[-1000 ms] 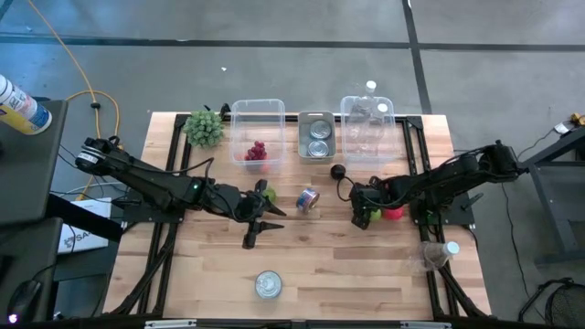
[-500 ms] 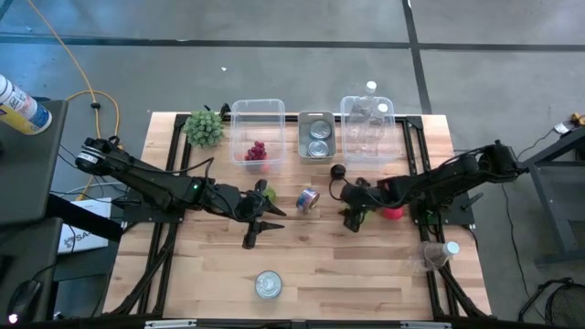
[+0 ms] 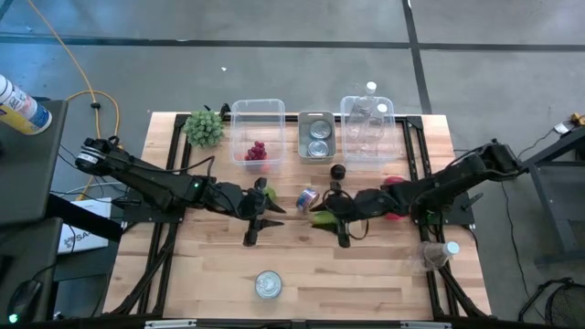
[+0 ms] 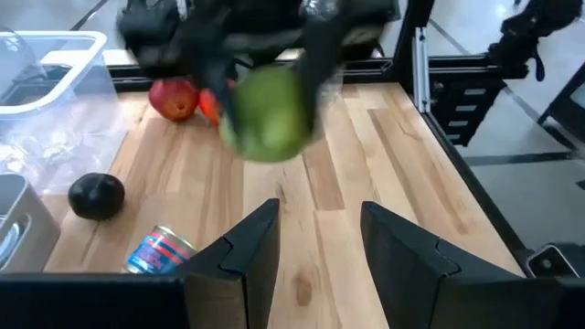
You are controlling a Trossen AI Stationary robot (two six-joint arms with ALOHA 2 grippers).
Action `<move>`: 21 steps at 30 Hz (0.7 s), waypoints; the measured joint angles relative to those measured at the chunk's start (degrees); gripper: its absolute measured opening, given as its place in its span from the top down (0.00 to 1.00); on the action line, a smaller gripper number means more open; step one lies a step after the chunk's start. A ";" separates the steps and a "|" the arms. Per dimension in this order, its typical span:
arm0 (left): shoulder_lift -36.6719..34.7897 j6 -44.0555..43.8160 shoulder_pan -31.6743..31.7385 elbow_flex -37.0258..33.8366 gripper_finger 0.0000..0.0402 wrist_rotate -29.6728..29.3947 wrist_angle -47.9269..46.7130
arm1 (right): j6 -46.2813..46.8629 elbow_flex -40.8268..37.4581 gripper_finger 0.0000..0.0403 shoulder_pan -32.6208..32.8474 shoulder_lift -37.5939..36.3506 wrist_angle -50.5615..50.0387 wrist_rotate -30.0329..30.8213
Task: Pick & Place Food Item
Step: Put the pear into the left transparent bin
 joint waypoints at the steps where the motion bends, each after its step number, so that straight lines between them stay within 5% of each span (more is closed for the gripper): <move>1: 0.00 0.01 0.28 0.00 0.63 0.01 0.15 | -2.33 1.07 0.52 0.85 0.00 1.20 0.83; 9: 5.05 0.36 1.51 -0.02 0.63 -0.01 8.37 | -13.45 5.25 0.51 3.99 -0.06 8.62 4.23; 21: 12.19 8.03 1.47 -0.01 0.63 0.01 23.17 | -14.74 5.65 0.52 3.38 -0.04 12.32 3.80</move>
